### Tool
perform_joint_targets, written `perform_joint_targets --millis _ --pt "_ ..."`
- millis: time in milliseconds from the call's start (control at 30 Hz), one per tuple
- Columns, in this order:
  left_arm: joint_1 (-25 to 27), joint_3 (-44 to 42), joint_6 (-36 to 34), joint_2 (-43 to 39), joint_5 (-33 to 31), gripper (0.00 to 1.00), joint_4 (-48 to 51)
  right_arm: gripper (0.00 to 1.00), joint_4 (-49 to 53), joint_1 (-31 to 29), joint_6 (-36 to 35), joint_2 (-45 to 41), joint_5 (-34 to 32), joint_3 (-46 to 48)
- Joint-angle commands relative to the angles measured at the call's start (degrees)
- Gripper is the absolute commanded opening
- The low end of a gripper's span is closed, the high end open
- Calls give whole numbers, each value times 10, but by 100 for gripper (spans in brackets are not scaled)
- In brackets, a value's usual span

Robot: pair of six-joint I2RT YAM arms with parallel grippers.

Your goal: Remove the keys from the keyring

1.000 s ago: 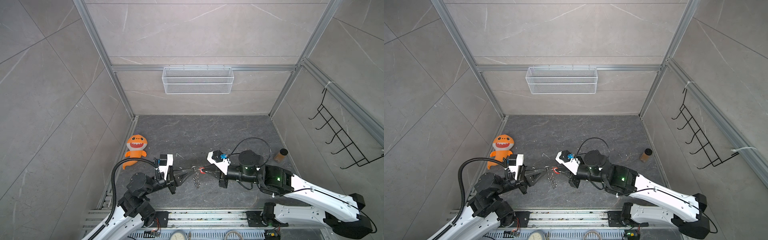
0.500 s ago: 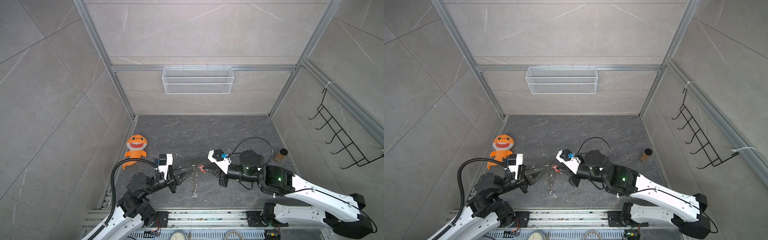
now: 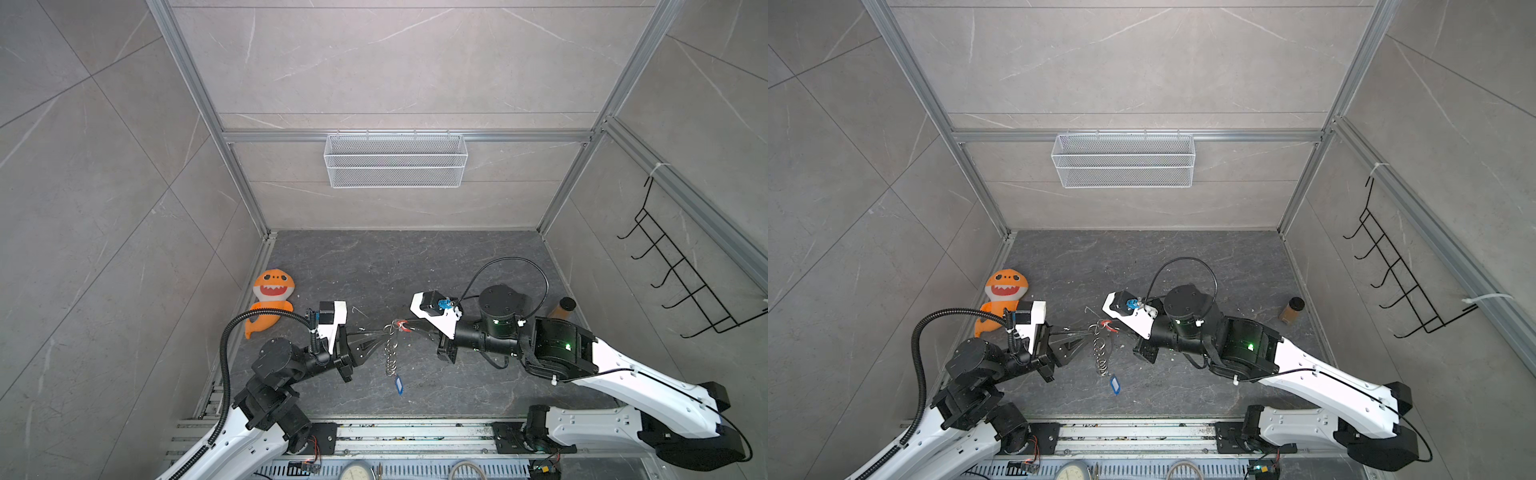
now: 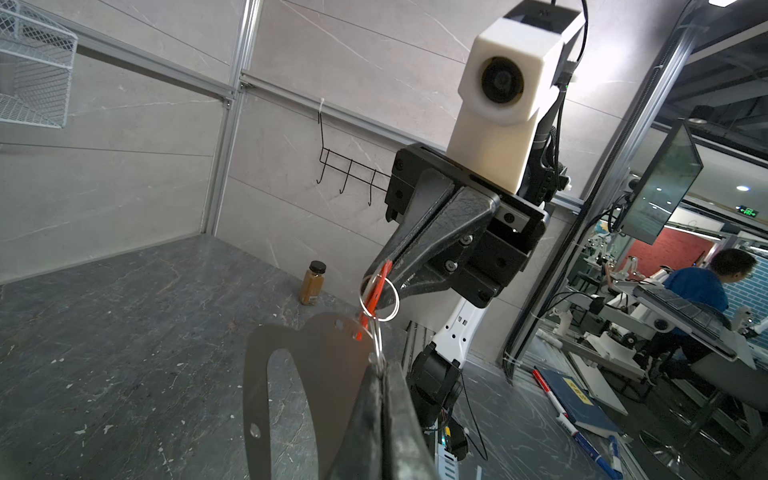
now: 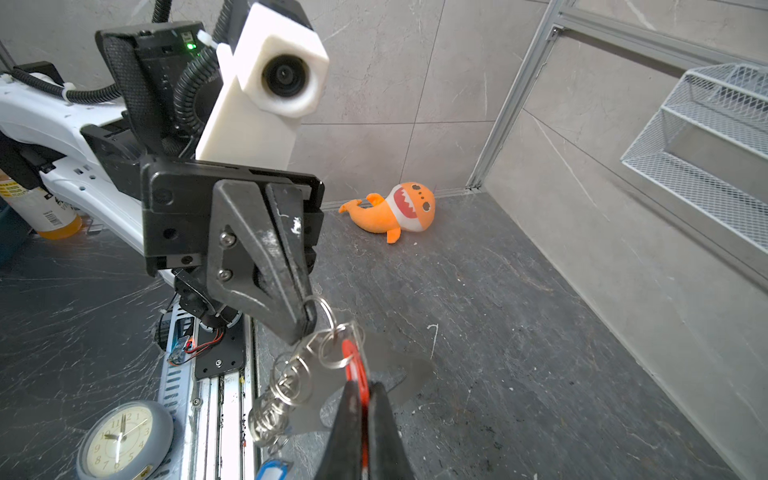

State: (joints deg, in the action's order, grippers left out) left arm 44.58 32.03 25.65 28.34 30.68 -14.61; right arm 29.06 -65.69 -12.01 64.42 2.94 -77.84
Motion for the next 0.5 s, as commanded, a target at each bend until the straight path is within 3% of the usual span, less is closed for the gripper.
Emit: perform_joint_targets --millis 0,467 --pt "-3 21 6 7 48 0 -4 0 16 8 -51 10 -7 -53" --pt "-2 25 6 27 80 0 -11 0 82 -6 -121 87 28 -162"
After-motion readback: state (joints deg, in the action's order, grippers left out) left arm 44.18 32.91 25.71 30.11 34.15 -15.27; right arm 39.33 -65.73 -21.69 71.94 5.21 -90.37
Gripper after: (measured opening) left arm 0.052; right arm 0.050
